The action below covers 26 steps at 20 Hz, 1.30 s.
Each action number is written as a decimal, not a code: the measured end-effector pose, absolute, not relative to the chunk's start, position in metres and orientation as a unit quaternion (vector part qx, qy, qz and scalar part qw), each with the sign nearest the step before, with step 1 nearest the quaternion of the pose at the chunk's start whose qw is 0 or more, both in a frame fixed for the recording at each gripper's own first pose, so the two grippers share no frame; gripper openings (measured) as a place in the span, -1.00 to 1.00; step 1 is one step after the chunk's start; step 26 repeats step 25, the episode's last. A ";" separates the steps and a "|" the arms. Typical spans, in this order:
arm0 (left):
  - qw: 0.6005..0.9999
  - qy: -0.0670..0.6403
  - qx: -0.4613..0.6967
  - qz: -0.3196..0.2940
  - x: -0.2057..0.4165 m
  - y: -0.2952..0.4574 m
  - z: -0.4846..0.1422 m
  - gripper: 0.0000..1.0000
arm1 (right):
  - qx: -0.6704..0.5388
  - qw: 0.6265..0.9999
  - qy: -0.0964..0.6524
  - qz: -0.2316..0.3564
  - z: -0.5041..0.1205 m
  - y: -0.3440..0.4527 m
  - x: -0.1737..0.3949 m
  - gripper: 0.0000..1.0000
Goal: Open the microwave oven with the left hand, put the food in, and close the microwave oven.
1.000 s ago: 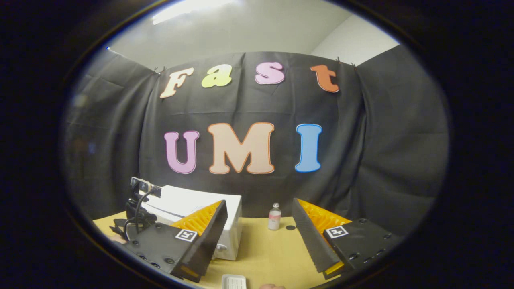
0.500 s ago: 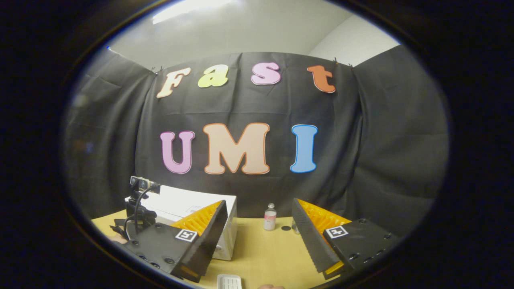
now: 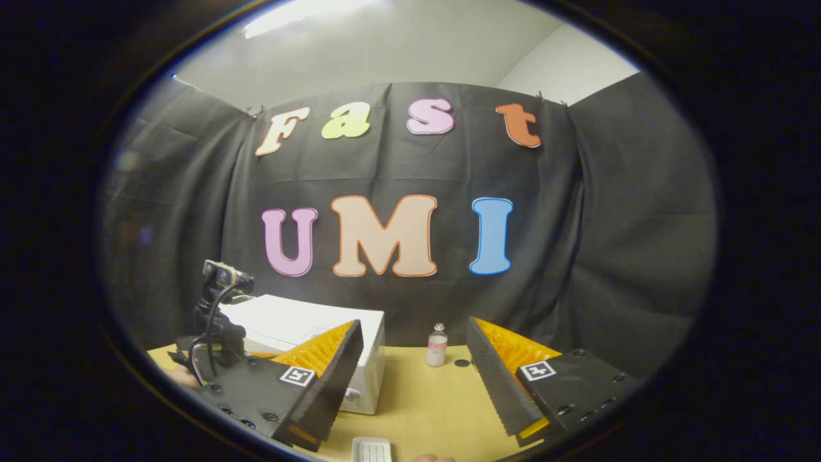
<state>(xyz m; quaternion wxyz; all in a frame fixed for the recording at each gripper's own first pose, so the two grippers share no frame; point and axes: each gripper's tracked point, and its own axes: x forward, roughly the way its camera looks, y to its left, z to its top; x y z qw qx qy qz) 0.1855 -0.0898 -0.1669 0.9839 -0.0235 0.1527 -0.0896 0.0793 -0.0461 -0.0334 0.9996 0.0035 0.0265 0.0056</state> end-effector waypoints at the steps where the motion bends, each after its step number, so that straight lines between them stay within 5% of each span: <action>1: 0.986 0.140 -0.026 -0.088 0.180 -0.087 -0.153 -0.99 | 0.004 1.000 0.025 0.006 -0.033 -0.044 0.079 0.99; 11: 0.996 0.037 -0.068 -0.049 0.114 -0.042 -0.036 -0.98 | 0.006 0.999 0.015 0.032 -0.028 -0.019 0.072 0.99; 12: 0.996 0.028 -0.069 -0.041 0.107 -0.035 -0.030 -0.82 | 0.006 0.999 0.013 0.034 -0.025 -0.016 0.070 0.99; 15: 0.998 0.023 -0.059 0.016 0.099 -0.002 -0.025 0.99 | 0.002 0.999 0.010 0.040 -0.021 -0.008 0.070 0.99; 17: 0.997 0.025 -0.073 0.011 0.087 -0.005 -0.024 0.91 | 0.006 0.999 0.007 0.046 -0.016 -0.003 0.067 0.99; 18: 0.996 0.030 -0.081 0.010 0.082 -0.005 -0.025 0.83 | 0.008 0.999 0.006 0.048 -0.015 -0.001 0.066 0.83; 26: 0.995 0.029 -0.084 0.035 0.069 0.016 -0.019 0.91 | 0.014 0.998 0.011 0.055 -0.020 0.007 0.064 0.83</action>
